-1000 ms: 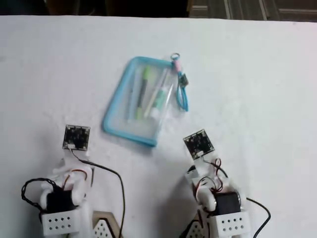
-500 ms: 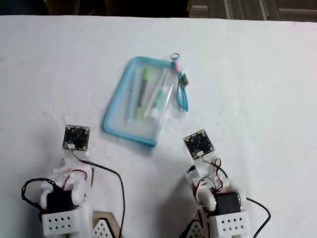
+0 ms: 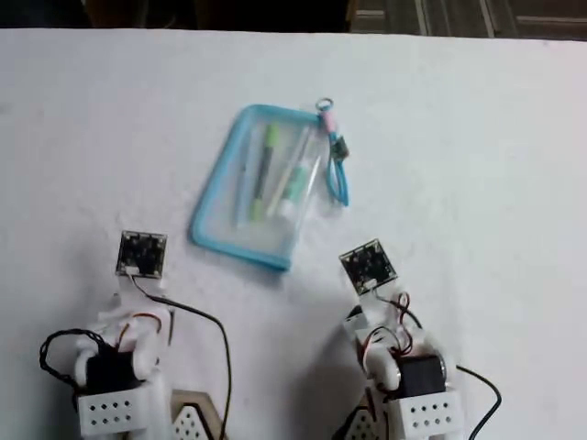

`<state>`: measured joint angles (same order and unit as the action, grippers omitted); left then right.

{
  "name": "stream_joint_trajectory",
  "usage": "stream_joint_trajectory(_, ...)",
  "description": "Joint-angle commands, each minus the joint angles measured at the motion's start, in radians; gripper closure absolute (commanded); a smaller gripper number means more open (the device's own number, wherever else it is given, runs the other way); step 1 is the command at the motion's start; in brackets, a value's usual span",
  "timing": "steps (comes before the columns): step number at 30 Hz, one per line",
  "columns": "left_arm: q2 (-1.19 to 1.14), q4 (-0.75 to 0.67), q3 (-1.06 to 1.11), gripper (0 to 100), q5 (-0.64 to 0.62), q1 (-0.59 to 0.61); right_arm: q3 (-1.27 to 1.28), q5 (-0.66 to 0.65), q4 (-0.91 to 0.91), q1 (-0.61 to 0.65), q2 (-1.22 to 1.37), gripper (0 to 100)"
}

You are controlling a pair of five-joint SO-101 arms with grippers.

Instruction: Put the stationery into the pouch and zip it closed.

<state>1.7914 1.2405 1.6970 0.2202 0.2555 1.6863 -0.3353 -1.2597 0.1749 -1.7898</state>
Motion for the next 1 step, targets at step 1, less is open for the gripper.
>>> stream_joint_trajectory(1,0.01,0.006,-0.002,98,0.006,-0.005,0.005,0.005,-0.007,-0.01,-0.008,98.0)
